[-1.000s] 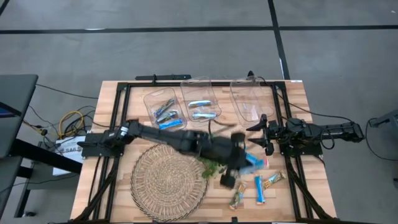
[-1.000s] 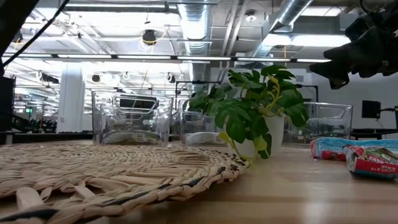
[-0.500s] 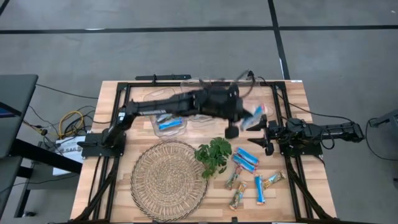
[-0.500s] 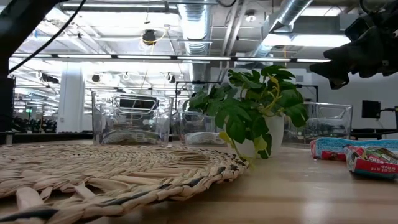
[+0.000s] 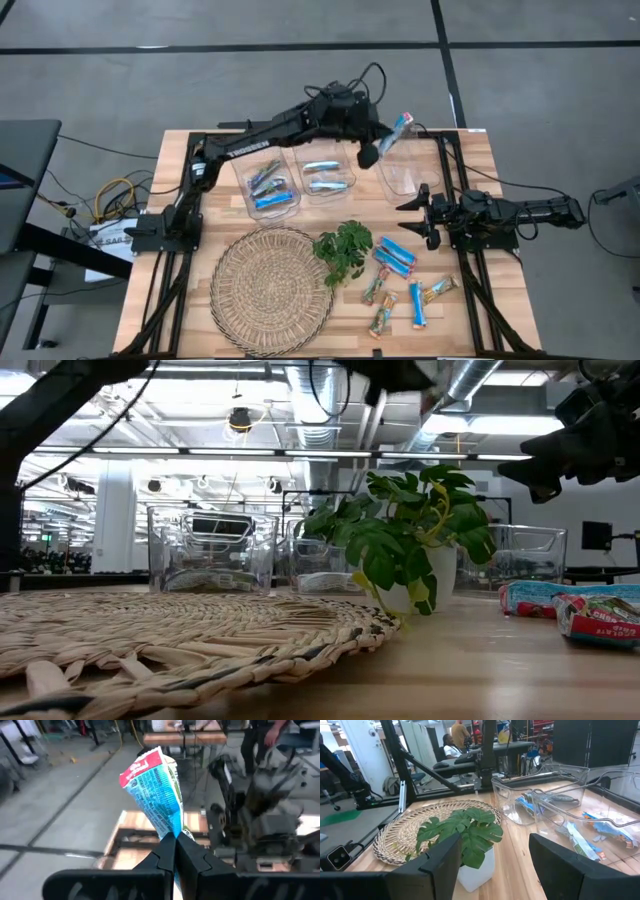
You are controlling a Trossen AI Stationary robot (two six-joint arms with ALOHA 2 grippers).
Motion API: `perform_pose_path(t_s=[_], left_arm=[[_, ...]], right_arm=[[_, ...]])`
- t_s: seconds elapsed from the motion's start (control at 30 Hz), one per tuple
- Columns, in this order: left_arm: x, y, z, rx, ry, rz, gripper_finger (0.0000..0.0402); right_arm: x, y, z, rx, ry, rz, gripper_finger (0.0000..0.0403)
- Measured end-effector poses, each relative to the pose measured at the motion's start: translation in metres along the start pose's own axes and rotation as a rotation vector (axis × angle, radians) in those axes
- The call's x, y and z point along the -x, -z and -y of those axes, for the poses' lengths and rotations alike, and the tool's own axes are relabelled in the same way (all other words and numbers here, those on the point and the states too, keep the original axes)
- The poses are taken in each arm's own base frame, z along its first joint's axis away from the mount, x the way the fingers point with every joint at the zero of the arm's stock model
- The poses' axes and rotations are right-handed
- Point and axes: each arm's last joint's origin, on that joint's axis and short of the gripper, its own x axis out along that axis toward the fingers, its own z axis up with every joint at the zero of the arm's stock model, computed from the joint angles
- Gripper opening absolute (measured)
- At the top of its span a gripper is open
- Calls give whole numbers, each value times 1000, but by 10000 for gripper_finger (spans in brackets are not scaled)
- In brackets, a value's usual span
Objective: Pick and place Granola Bars by type
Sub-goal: Put the red granola bar into the right transparent bin
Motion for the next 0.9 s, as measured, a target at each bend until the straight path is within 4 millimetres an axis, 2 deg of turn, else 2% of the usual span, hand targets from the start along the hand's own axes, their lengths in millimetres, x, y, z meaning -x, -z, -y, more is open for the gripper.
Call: perform_pose_path(t_s=[0.2, 0.37, 0.63, 0.9], left_arm=[[-27, 30, -25, 53, 88, 3, 0], [-53, 60, -35, 92, 156, -7, 0], [-82, 98, -49, 168, 230, -9, 0], [-82, 101, -58, 128, 186, -7, 0]], right_arm=[[0, 0, 0, 0, 0, 0, 225], [0, 0, 0, 0, 0, 0, 225], [0, 0, 0, 0, 0, 0, 225], [0, 0, 0, 0, 0, 0, 225]])
